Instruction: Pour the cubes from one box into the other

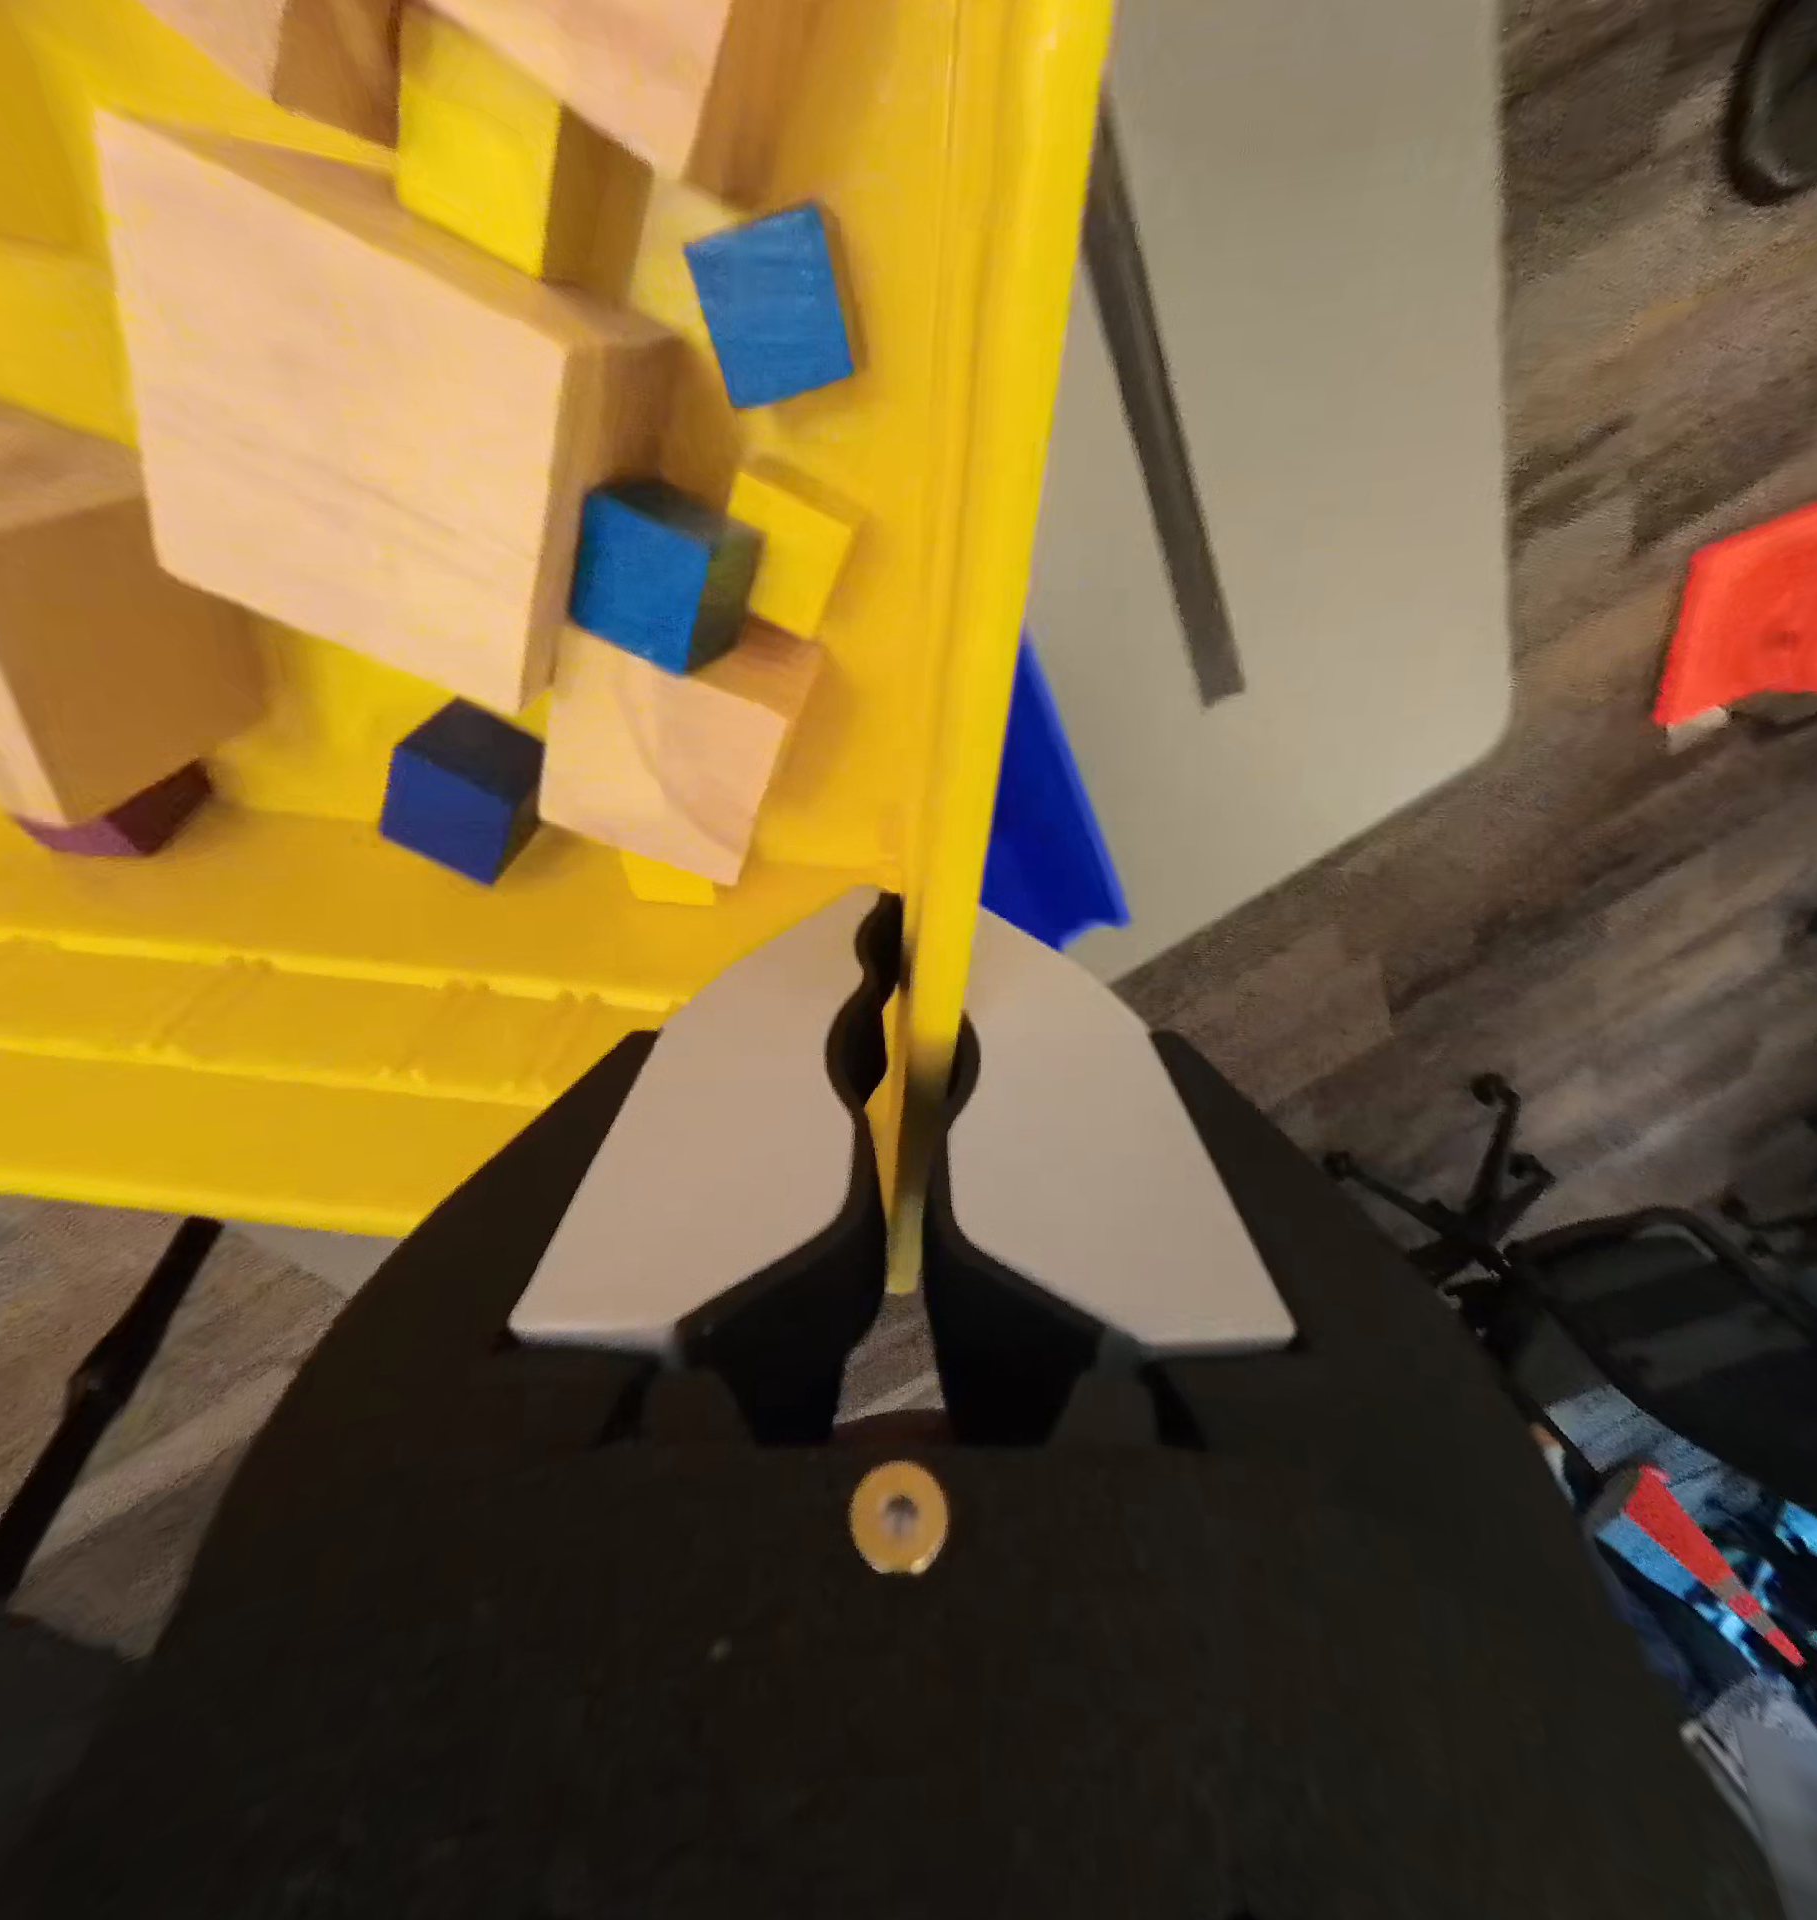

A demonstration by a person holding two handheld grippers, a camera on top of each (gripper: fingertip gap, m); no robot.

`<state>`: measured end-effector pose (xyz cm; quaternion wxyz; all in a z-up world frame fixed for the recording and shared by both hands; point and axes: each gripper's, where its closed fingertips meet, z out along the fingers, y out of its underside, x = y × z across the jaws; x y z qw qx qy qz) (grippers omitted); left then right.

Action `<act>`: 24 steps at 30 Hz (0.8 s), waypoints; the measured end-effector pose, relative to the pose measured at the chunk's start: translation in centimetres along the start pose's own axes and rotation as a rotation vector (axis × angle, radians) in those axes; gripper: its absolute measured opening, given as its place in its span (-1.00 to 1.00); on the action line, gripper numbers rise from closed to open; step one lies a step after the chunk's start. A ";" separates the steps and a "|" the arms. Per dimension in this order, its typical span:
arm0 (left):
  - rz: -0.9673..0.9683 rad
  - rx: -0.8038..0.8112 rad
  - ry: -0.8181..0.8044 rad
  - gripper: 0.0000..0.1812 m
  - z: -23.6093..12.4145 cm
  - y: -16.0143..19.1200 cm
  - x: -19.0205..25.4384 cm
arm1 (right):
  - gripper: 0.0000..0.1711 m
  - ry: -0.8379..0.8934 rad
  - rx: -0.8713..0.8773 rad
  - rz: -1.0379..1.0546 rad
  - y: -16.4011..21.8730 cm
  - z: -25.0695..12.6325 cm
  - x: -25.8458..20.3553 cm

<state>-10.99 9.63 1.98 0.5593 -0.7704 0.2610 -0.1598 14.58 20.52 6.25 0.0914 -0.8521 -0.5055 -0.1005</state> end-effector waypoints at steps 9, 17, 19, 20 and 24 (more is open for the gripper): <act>0.178 0.129 -0.101 -0.96 9.9 -6.4 6.1 | -0.98 0.165 0.222 0.104 7.7 0.5 10.7; 0.396 0.318 -0.261 -0.96 15.4 -7.4 6.7 | -0.96 0.445 0.598 0.218 9.5 1.5 15.5; 0.464 0.382 -0.292 -0.96 15.6 -7.7 6.9 | -0.96 0.505 0.677 0.240 10.1 1.2 15.6; 0.499 0.409 -0.305 -0.96 15.7 -7.8 7.0 | -0.96 0.539 0.703 0.244 10.4 1.1 15.5; 0.577 0.470 -0.316 -0.96 16.3 -7.3 7.3 | -0.96 0.658 0.772 0.280 12.1 1.1 14.6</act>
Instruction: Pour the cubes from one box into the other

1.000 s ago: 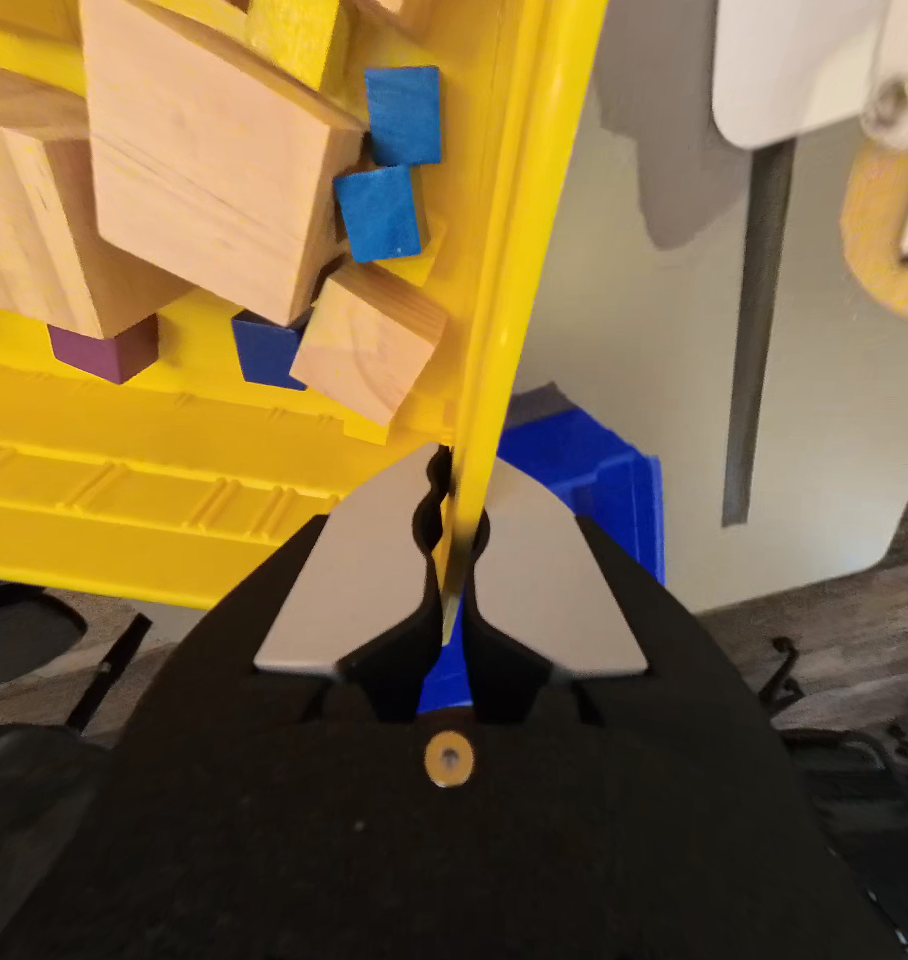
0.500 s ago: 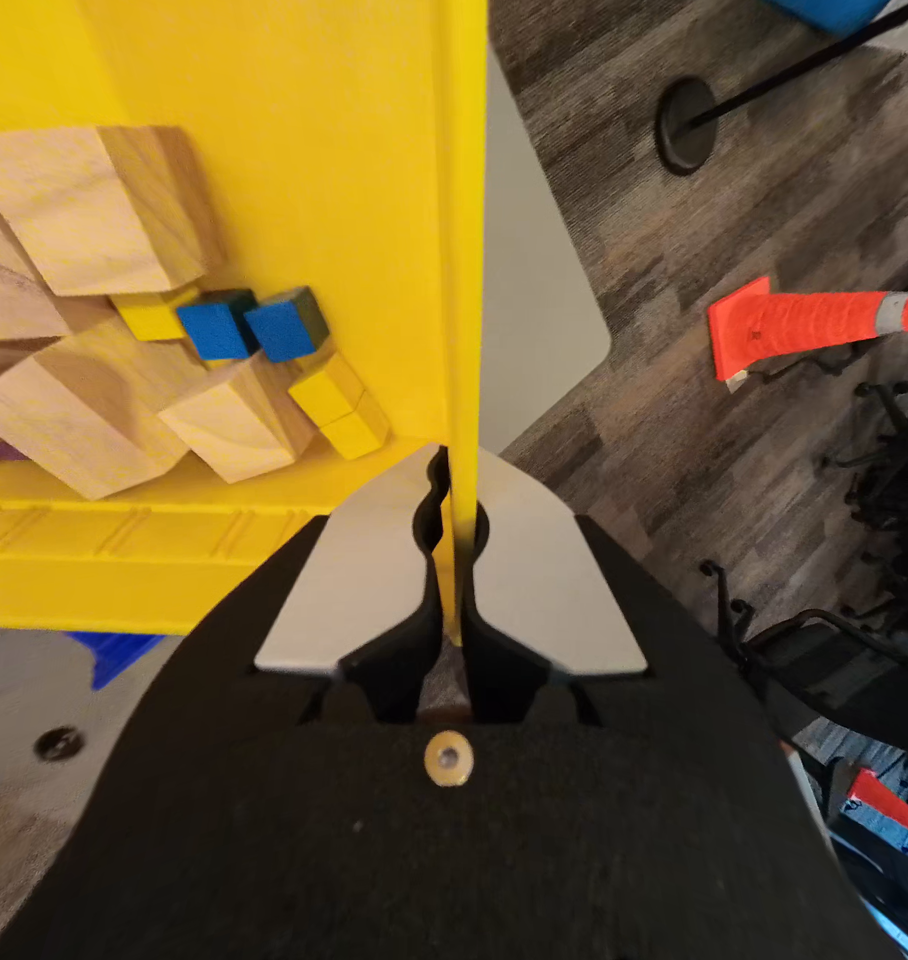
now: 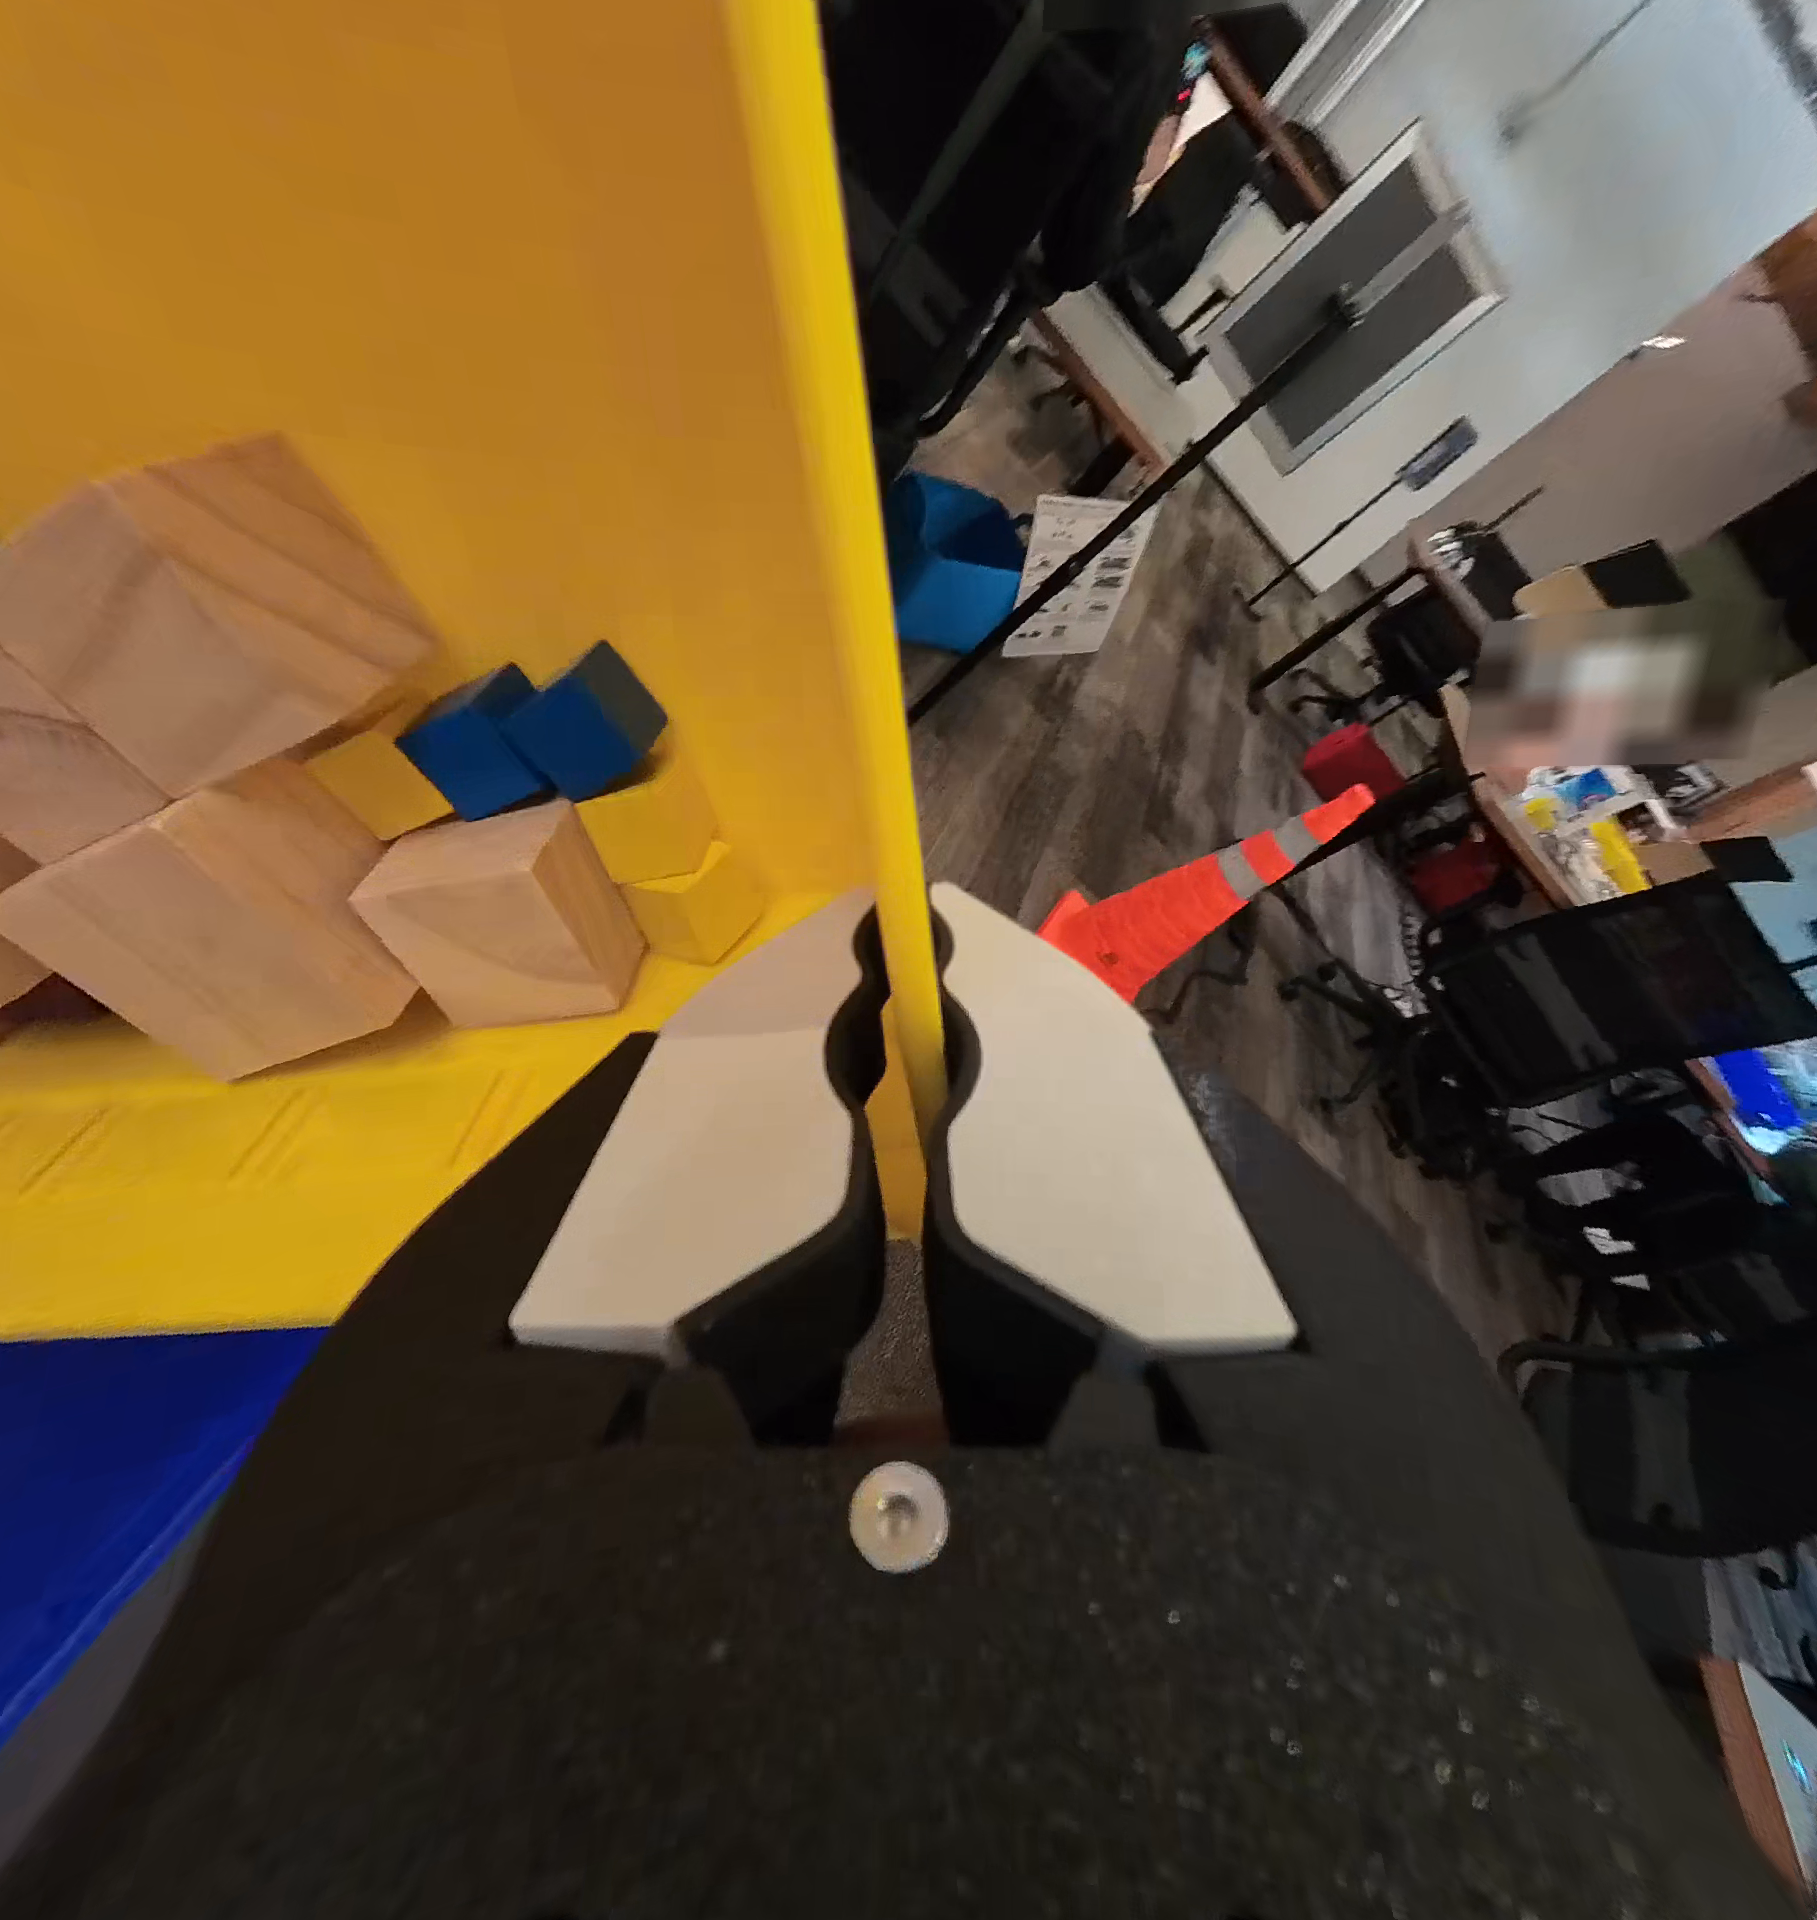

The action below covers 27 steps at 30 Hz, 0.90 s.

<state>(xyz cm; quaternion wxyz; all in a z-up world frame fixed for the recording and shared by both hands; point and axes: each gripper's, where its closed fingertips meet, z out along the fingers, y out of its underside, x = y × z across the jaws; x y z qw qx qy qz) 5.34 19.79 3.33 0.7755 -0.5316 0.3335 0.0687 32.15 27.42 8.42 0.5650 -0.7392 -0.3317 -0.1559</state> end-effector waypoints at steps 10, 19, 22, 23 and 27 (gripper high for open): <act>0.075 0.060 -0.015 -0.96 0.1 0.3 2.1 | -0.96 0.192 0.091 0.046 2.8 -3.7 -0.2; 0.122 0.098 -0.038 -0.96 -0.6 0.7 3.3 | -0.96 0.336 0.152 0.063 4.2 -6.8 -1.1; 0.123 0.111 -0.045 -0.96 -0.7 1.2 3.7 | -0.96 0.398 0.181 0.064 4.8 -7.8 -1.8; 0.127 0.116 -0.053 -0.96 -0.8 1.3 3.8 | -0.96 0.412 0.194 0.073 5.0 -8.1 -2.0; 0.122 0.117 -0.056 -0.96 -0.7 1.3 4.1 | -0.96 0.428 0.194 0.100 5.8 -8.3 -2.4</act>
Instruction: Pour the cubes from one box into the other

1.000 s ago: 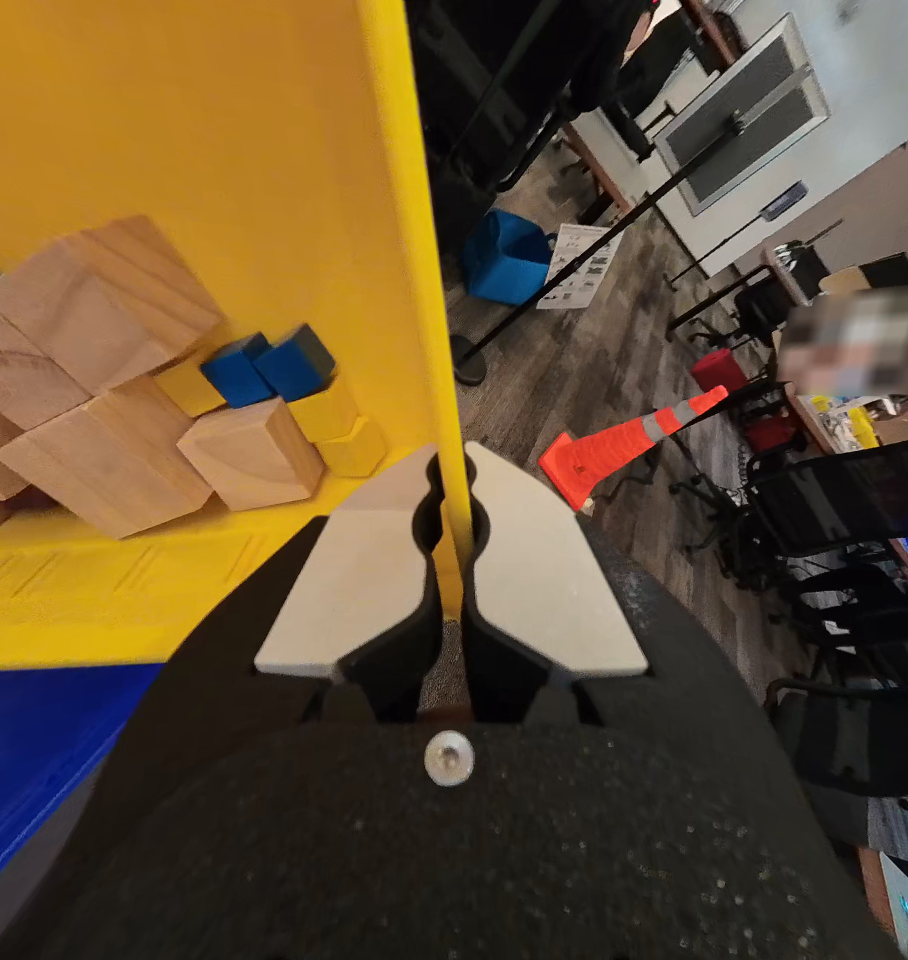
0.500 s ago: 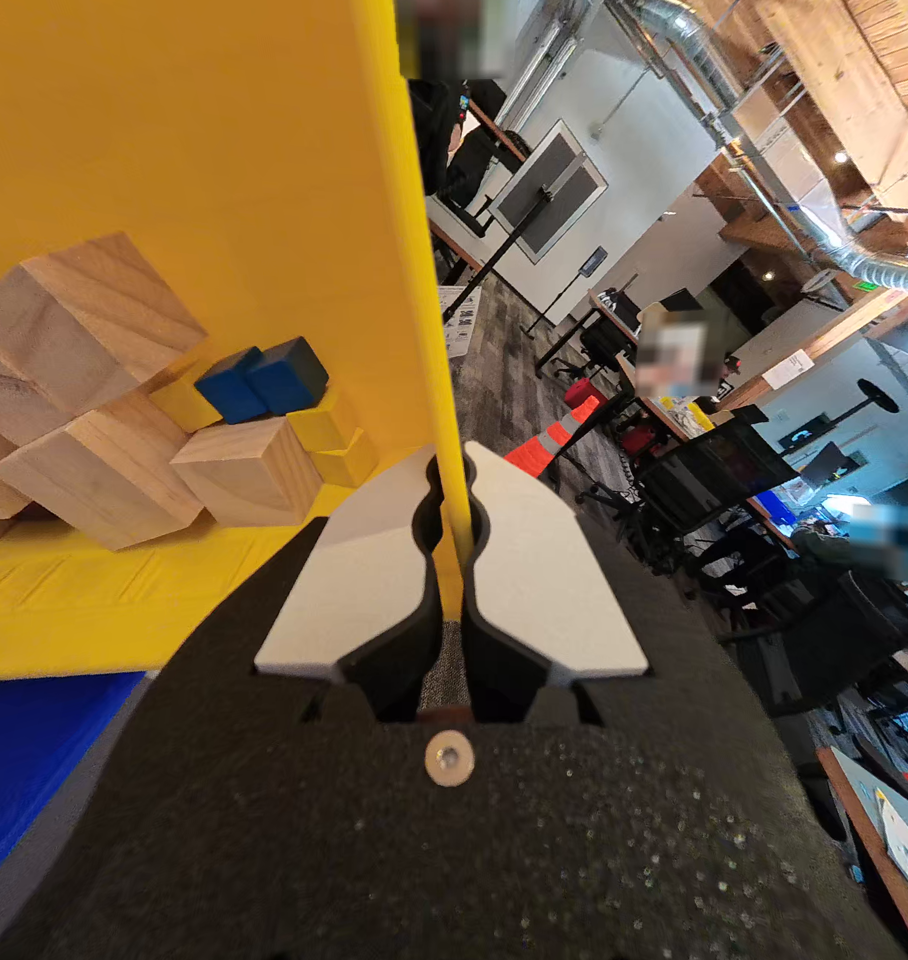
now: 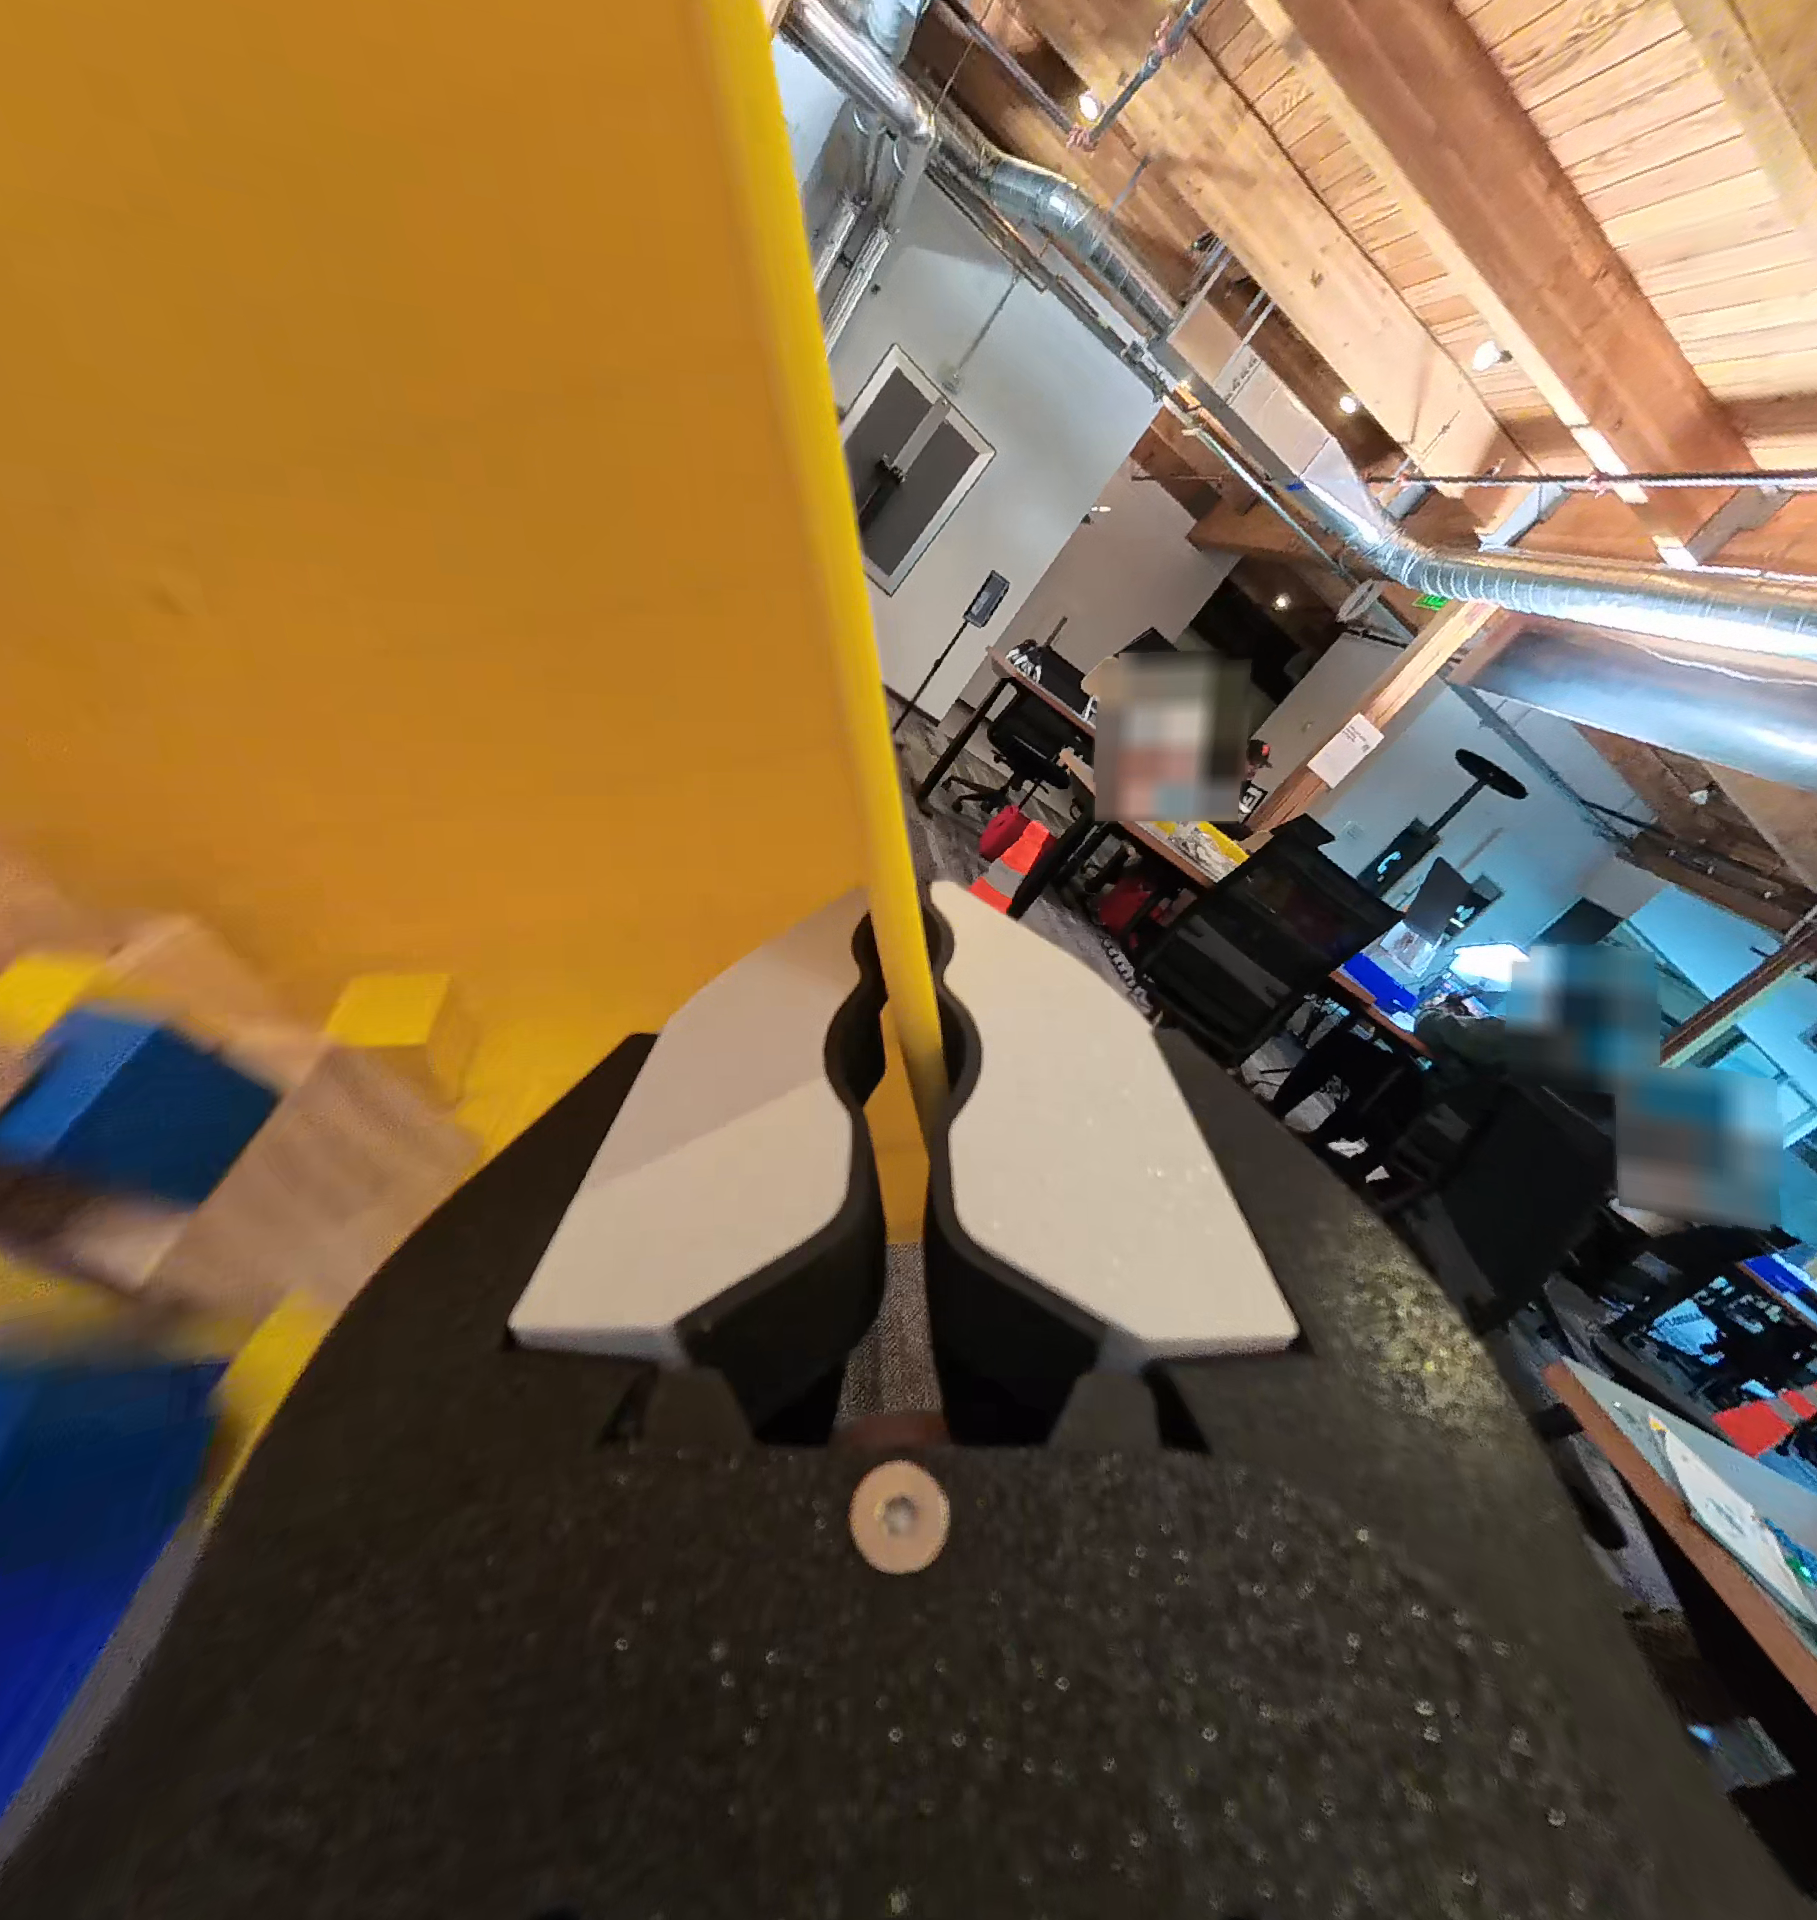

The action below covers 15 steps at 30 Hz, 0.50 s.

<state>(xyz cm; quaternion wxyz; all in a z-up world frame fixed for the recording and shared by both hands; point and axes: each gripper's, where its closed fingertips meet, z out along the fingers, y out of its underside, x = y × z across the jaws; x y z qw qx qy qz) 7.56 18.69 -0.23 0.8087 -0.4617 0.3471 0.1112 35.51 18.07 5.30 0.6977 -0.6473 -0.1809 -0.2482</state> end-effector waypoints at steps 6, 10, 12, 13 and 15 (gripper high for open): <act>0.005 -0.007 0.000 -0.96 0.2 0.5 -0.1 | -0.96 0.025 0.019 -0.010 -0.5 -0.3 0.0; -0.016 -0.021 -0.002 -0.96 0.5 0.8 -0.5 | -0.96 0.053 0.032 -0.006 -0.7 -0.7 -0.2; -0.010 -0.019 -0.001 -0.96 0.5 0.8 -0.5 | -0.96 0.058 0.036 0.004 -0.6 -0.7 -0.2; -0.005 -0.017 -0.003 -0.96 0.5 0.7 -0.4 | -0.96 0.057 0.036 0.008 -0.5 -0.7 -0.2; -0.001 -0.013 -0.007 -0.96 0.5 0.6 -0.5 | -0.96 0.063 0.039 0.010 -0.5 -0.7 -0.1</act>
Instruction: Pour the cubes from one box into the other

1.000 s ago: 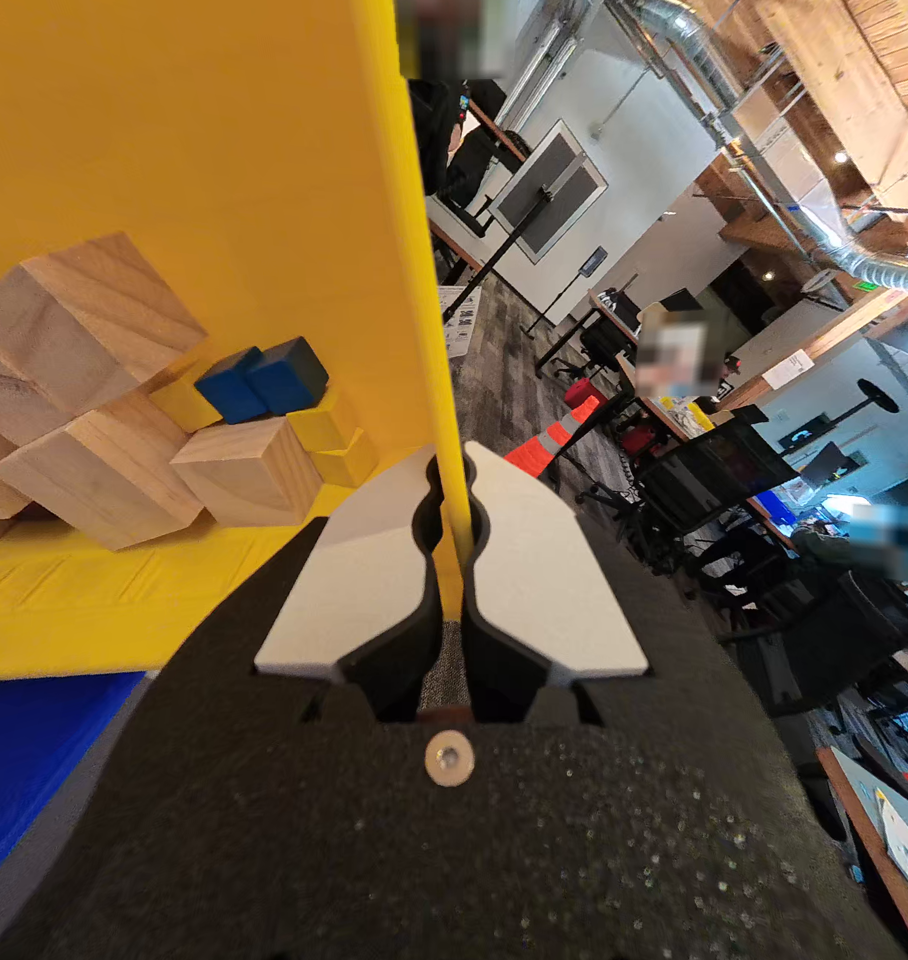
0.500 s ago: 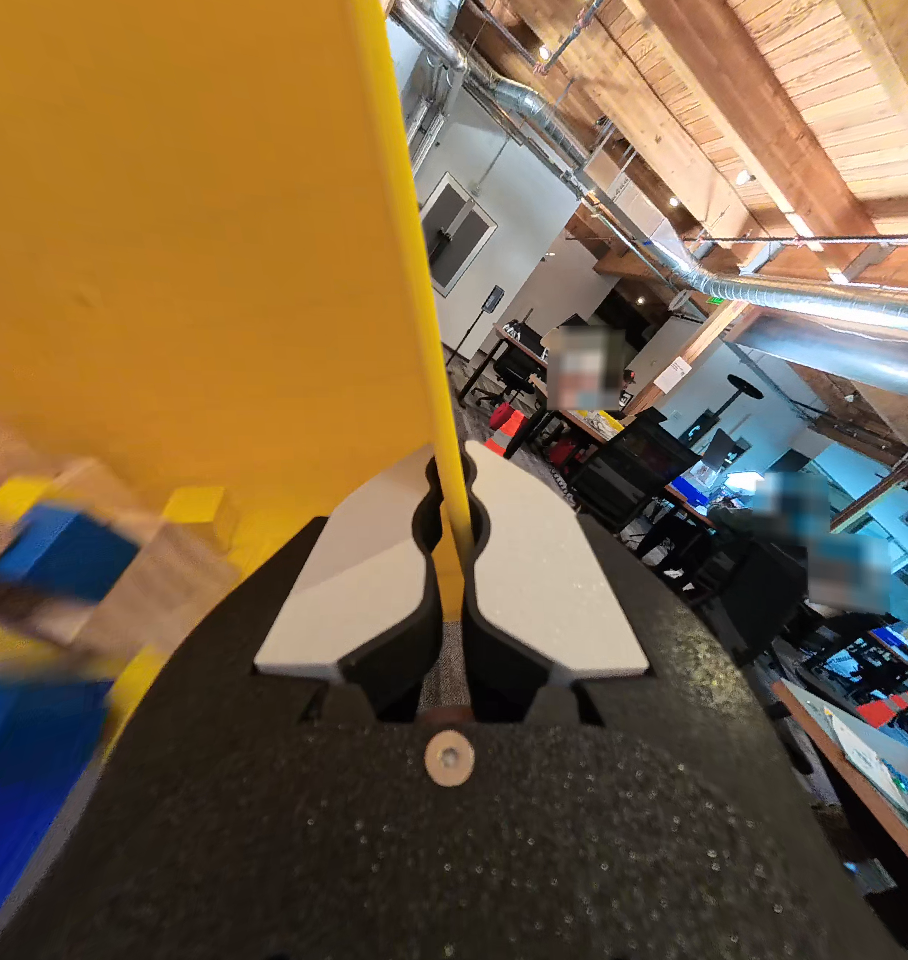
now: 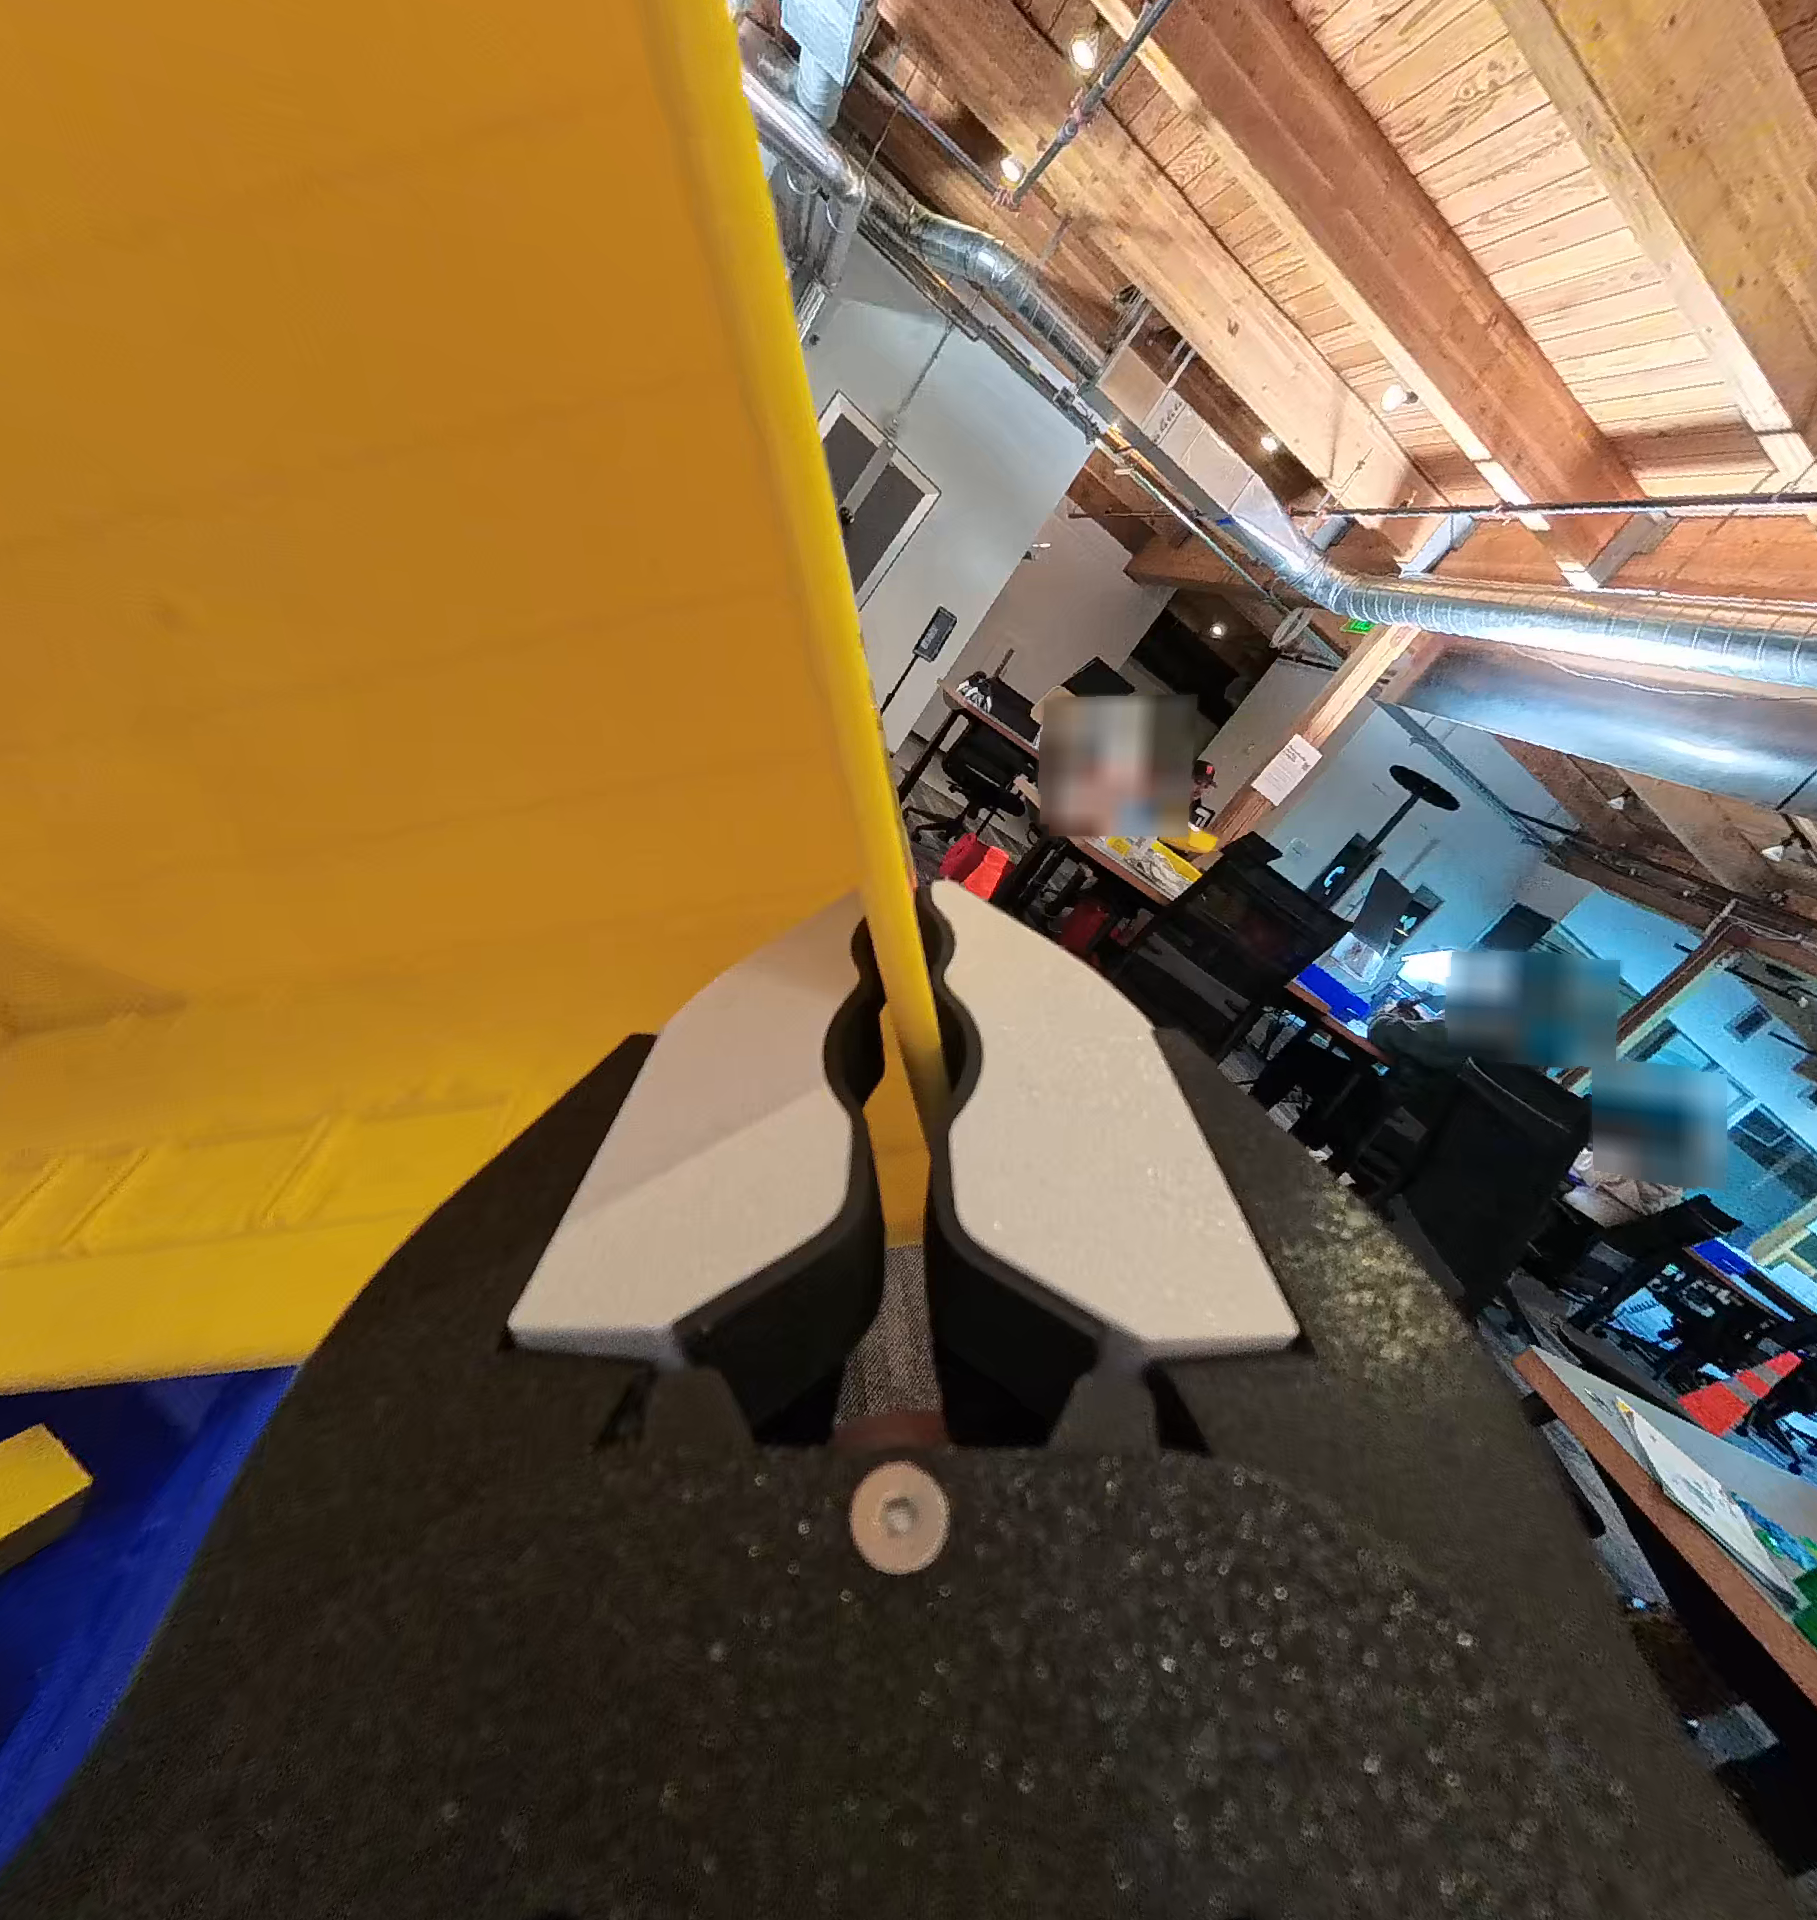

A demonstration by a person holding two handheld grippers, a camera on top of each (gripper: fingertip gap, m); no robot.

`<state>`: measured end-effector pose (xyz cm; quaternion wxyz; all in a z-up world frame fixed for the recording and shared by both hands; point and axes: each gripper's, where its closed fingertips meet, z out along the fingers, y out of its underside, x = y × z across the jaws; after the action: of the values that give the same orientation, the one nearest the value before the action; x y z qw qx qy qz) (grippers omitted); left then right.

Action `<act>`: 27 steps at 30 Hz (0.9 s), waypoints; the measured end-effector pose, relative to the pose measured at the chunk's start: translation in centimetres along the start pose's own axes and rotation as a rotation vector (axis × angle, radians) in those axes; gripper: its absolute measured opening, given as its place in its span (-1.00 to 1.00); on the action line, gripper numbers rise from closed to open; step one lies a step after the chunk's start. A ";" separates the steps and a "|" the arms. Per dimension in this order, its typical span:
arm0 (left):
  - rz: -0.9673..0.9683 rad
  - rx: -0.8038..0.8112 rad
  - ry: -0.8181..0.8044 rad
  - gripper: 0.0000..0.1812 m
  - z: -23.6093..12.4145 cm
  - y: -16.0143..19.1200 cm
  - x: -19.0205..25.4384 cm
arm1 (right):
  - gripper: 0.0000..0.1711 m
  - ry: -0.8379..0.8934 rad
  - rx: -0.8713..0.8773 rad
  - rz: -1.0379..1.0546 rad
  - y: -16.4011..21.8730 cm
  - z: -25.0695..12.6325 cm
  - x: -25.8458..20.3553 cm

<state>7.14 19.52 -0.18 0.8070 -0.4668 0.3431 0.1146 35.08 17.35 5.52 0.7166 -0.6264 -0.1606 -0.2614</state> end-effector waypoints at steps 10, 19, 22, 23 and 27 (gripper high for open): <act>-0.057 0.082 -0.126 -0.96 1.4 -5.6 -4.9 | -0.96 0.084 0.122 -0.067 -8.2 -0.7 4.9; -0.245 -0.215 0.067 -0.96 -7.9 -2.1 -12.9 | -0.96 -0.329 -0.184 -0.243 -18.5 -0.3 -4.1; -0.279 -0.394 0.115 -0.96 -15.0 2.3 -16.6 | -0.97 -0.531 -0.302 -0.379 -21.4 -0.8 -13.0; -0.284 -0.458 0.113 -0.96 -17.6 4.0 -18.2 | -0.98 -0.604 -0.329 -0.446 -22.4 -1.1 -16.6; -0.417 -0.715 0.064 -0.96 -28.7 11.2 -25.1 | -0.98 -0.861 -0.335 -0.597 -27.3 -1.8 -32.7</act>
<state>-29.80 5.06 -0.58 0.5889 -0.7804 0.2048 0.0461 -7.38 19.11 9.18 0.3713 -0.7093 -0.5665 -0.1954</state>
